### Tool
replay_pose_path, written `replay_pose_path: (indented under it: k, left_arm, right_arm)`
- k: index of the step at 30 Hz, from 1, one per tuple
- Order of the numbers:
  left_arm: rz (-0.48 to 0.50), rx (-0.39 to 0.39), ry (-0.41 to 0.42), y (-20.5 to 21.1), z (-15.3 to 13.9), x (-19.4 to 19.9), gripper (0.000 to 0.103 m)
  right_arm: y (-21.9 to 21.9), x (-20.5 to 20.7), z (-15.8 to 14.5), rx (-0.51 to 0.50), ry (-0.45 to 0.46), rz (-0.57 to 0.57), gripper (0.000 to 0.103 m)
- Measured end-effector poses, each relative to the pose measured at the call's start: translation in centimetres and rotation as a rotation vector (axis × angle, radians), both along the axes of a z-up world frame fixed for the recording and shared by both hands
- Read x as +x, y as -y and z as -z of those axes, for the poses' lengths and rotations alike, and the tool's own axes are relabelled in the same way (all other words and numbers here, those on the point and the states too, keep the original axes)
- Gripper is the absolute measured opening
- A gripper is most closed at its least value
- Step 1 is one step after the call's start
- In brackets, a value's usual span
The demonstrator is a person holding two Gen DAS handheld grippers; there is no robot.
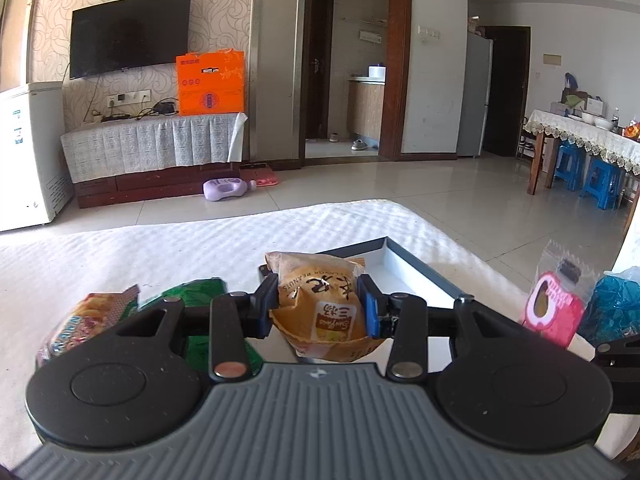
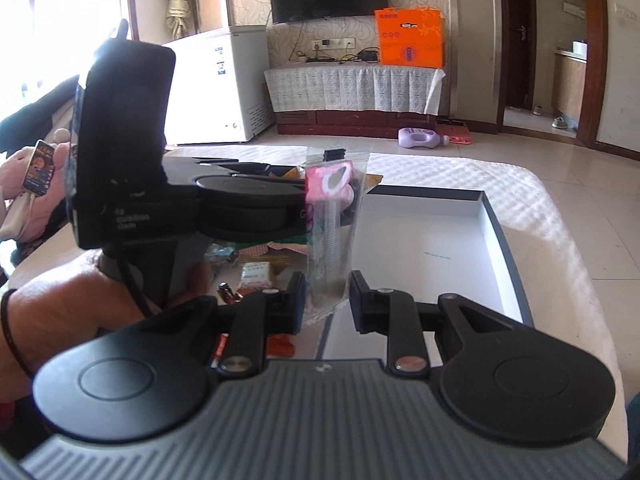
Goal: Organize snacks
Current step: 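Lift the bun with the left gripper while the right gripper carries the candy tube over the box, then lower the bun and candy tube into the grey box and open both grippers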
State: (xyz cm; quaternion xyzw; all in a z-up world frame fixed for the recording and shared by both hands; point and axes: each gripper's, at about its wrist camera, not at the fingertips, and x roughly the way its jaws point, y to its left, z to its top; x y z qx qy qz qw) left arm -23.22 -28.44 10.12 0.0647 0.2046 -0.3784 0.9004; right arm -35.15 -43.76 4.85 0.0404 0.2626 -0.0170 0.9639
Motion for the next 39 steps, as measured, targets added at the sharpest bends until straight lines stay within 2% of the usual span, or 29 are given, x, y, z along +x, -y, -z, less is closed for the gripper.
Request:
replay_pose_path:
  k: [10,20,39]
  left_arm:
    - [0.025,-0.021,-0.075,3.8,1.4,0.8,0.047]
    - [0.038,-0.013,-0.12,7.5,3.2,2.0,0.047]
    - [0.024,0.055,-0.145,9.2,5.5,3.4,0.049]
  right_arm:
    - [2.7,-0.9,0.9,-0.002,-0.034,0.084,0.026]
    - [3.3,-0.5,2.0,-0.017,-0.094,0.105,0.026]
    - [3.7,0.4,3.9,-0.019,-0.199,0.125,0.026]
